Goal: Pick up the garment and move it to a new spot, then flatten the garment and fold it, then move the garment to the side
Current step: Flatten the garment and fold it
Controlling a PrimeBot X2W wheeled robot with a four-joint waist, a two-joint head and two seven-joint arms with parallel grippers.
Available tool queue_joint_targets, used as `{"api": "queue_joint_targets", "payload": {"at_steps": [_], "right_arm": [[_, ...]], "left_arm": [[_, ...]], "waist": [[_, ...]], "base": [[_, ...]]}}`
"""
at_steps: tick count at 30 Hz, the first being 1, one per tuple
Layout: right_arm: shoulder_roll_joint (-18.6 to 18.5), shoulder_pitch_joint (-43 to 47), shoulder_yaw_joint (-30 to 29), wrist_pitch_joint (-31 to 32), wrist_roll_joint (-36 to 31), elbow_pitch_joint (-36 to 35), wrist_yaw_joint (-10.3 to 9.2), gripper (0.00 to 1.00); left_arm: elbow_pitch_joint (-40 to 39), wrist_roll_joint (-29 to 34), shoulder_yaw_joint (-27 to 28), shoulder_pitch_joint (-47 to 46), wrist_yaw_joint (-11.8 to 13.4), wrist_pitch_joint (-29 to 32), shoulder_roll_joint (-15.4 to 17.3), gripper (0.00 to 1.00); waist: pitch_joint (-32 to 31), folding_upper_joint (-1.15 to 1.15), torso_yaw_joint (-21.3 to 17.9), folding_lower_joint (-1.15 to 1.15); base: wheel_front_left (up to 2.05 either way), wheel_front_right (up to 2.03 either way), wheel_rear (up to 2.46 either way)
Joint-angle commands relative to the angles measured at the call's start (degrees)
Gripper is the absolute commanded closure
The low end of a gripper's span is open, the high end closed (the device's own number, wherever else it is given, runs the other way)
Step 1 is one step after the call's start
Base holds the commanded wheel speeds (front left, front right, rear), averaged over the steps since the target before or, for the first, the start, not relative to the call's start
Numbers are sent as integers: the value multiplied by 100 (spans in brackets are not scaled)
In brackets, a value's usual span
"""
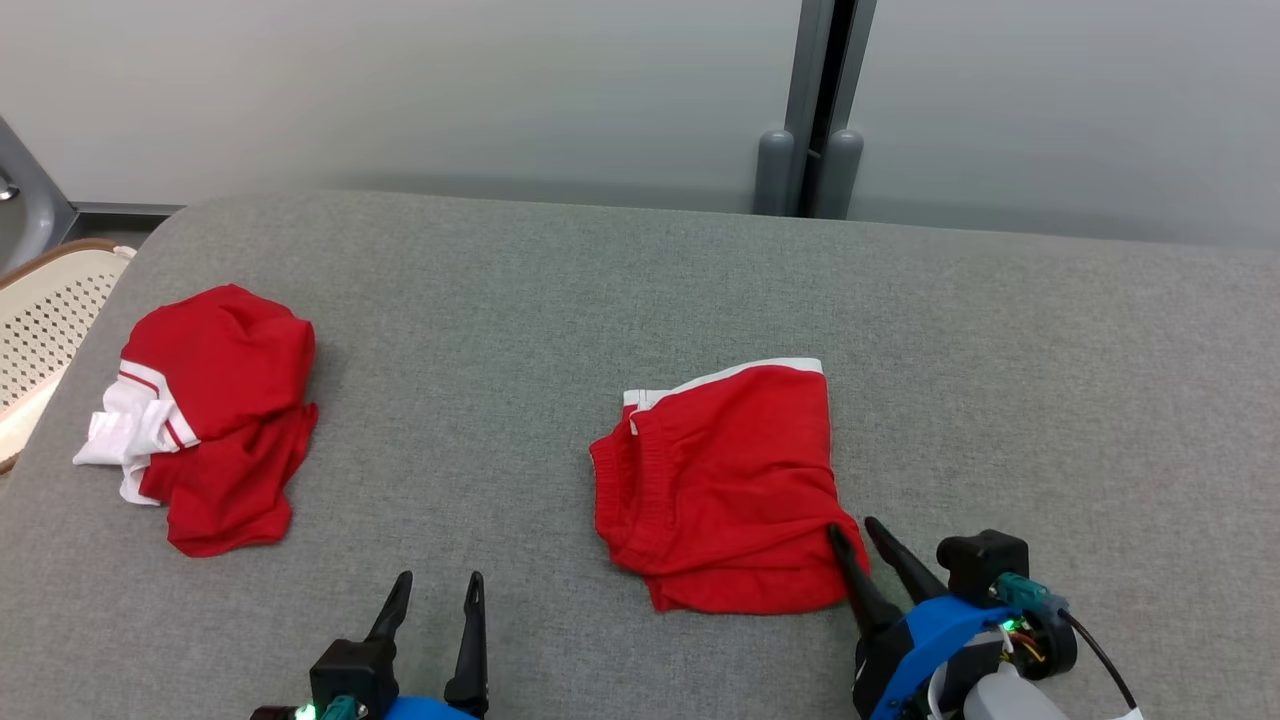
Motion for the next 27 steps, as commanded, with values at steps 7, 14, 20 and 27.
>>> {"api": "queue_joint_targets", "payload": {"at_steps": [7,14,20,27], "right_arm": [[-15,151,59,-24,61,-118,1,100],[-16,949,-63,-23,-175,-1227,1,100],[-16,1734,-206,-23,-409,-1399,1,100],[-16,1933,-250,-23,-302,-1800,1,0]], "left_arm": [[7,-83,-56,-133,-2,-14,-1,0],[-6,-120,-92,-44,8,-14,-1,0],[2,-132,-64,26,20,-14,-1,0],[1,-83,18,93,34,-14,0,0]], "waist": [[8,0,-75,0],[-109,0,-162,0],[-198,0,-256,0],[-271,0,-374,0]], "base": [[0,0,0],[0,0,0],[0,0,0],[0,0,0]]}}
